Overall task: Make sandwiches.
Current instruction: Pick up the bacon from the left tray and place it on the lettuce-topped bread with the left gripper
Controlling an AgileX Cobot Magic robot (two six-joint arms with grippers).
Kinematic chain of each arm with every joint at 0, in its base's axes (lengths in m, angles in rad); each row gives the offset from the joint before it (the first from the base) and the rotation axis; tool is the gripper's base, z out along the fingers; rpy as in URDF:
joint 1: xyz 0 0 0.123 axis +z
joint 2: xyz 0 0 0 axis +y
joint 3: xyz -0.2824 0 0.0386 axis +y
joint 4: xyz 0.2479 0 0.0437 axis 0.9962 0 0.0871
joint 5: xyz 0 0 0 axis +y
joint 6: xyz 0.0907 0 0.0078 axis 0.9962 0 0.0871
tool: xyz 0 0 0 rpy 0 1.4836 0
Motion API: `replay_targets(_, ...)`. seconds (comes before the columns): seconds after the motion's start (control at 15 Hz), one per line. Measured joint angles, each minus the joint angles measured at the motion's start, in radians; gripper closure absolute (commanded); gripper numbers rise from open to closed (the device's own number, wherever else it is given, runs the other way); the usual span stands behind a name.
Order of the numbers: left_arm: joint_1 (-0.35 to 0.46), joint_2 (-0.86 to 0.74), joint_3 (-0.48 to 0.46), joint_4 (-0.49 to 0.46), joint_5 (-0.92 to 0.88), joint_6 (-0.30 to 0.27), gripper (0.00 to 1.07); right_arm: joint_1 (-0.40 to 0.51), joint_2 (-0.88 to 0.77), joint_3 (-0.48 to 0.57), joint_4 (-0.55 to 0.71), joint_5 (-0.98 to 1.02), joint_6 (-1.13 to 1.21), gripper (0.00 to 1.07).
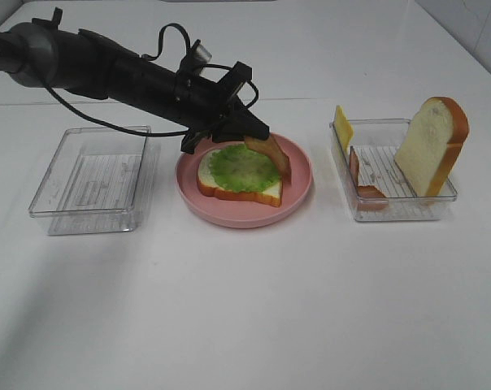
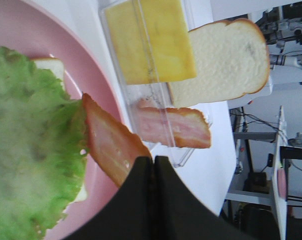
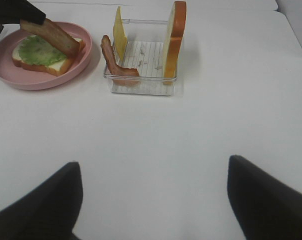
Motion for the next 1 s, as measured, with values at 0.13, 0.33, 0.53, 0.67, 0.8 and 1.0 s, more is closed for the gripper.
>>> replay_targets(0.13, 0.002, 0.001, 0.000, 0.028, -0.026, 0.003, 1.07, 0.000, 0.000, 0.000, 0.000, 0.000, 0.000, 0.31)
replay_targets(0.33, 0.027, 0.001, 0.000, 0.032, -0.045, 0.003, 1.07, 0.000, 0.000, 0.000, 0.000, 0.000, 0.000, 0.31)
replay_targets(0.53, 0.054, 0.001, 0.000, 0.033, -0.045, 0.003, 1.07, 0.000, 0.000, 0.000, 0.000, 0.000, 0.000, 0.31)
replay_targets(0.67, 0.061, 0.001, 0.000, 0.041, -0.046, 0.003, 1.07, 0.000, 0.000, 0.000, 0.000, 0.000, 0.000, 0.31)
replay_targets(0.8, 0.061, 0.001, 0.000, 0.045, -0.045, 0.003, 1.07, 0.000, 0.000, 0.000, 0.000, 0.000, 0.000, 0.31)
replay_targets(1.0, 0.061, 0.001, 0.000, 0.107, -0.044, 0.002, 0.77, 0.000, 0.000, 0.000, 0.000, 0.000, 0.000, 0.31)
